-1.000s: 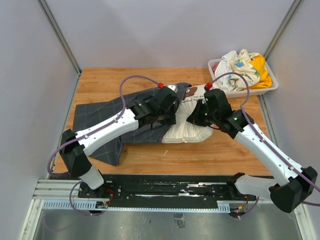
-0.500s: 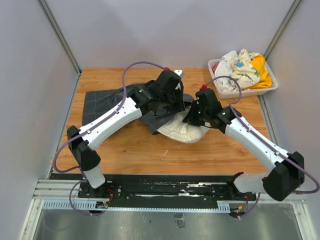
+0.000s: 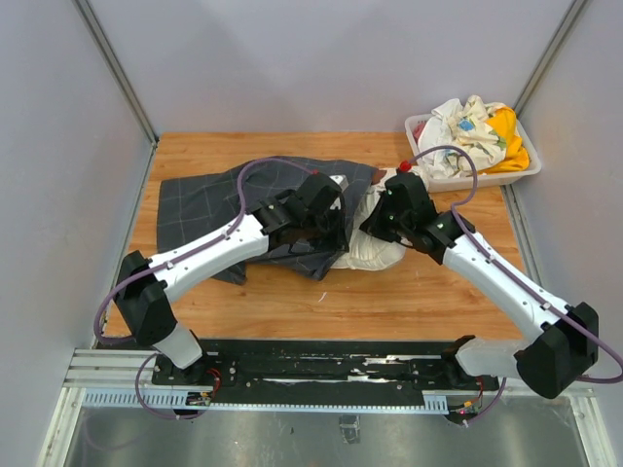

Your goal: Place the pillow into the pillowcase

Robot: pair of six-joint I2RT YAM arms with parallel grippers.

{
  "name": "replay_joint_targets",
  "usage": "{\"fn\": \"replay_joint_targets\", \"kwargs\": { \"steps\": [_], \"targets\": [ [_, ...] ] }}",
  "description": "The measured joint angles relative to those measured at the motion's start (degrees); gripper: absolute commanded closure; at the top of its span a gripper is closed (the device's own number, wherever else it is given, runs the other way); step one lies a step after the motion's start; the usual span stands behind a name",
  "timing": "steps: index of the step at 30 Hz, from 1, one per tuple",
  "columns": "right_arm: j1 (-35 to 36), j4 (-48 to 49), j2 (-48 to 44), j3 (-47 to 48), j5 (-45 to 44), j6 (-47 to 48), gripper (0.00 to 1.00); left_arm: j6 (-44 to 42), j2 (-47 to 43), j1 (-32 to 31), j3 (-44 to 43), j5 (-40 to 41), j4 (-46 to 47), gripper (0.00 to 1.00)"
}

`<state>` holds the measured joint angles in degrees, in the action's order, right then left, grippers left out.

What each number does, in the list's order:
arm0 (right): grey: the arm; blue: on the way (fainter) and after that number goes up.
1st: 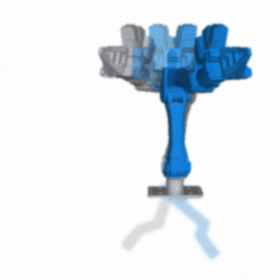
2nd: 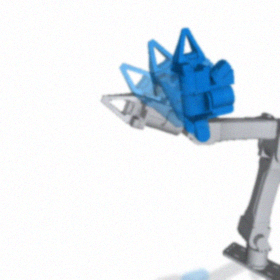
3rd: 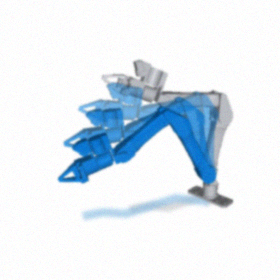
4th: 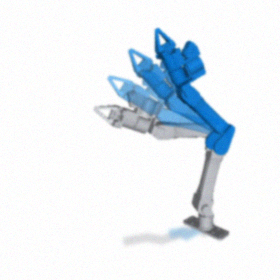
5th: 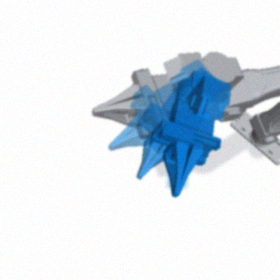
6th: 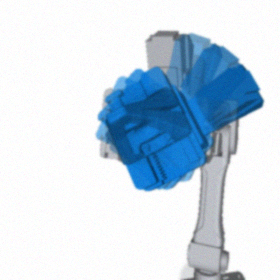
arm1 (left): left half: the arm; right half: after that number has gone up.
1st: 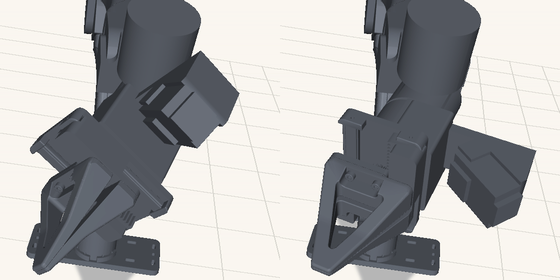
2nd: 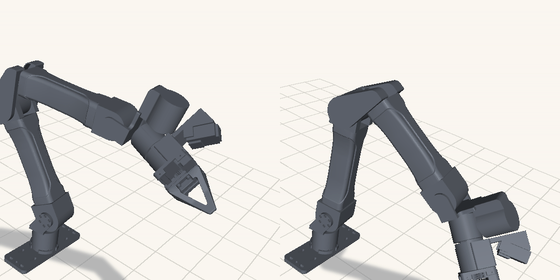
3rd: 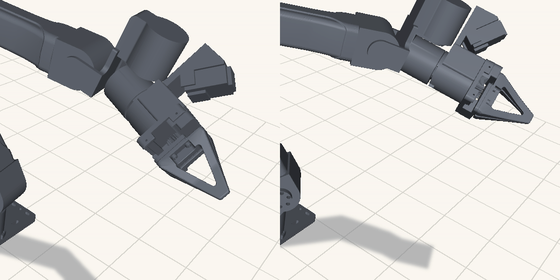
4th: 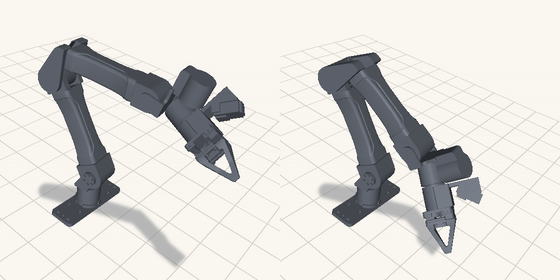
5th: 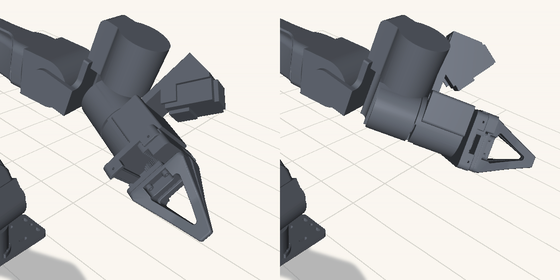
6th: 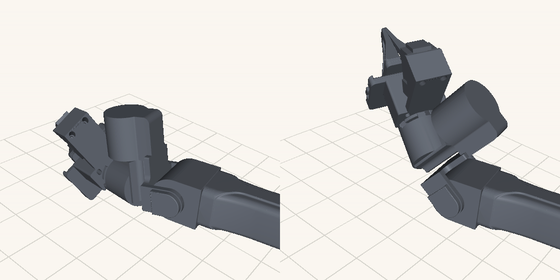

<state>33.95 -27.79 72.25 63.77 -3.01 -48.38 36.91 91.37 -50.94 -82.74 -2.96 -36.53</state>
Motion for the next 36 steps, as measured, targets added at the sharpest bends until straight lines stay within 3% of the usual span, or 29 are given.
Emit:
{"fn": "replay_joint_targets", "kwargs": {
  "steps": [18,23,26,29,36],
  "targets": [
    [0.02,7.93,6.12,-12.81,1.6,-3.23,0.99,5.62,-0.98,-0.17,9.4,-5.95,11.15,1.0],
    [0.02,9.27,8.63,-12.94,3.02,-3.23,0.75,5.6,1.22,-0.17,9.51,-5.97,11.67,1.0],
    [0.02,8.87,7.32,-12.94,2.99,-2.54,0.54,5.6,1.66,-0.17,10.14,-5.95,12.04,1.0],
    [0.02,7.04,4.87,-12.94,2.49,-1.33,0.45,5.57,1.84,-0.17,10.45,-5.92,12.17,1.0],
    [0.02,1.57,-2.01,-12.85,0.35,1.6,0.4,5.55,2.4,-0.17,10.45,-5.97,12.96,1.0]
  ]
}}
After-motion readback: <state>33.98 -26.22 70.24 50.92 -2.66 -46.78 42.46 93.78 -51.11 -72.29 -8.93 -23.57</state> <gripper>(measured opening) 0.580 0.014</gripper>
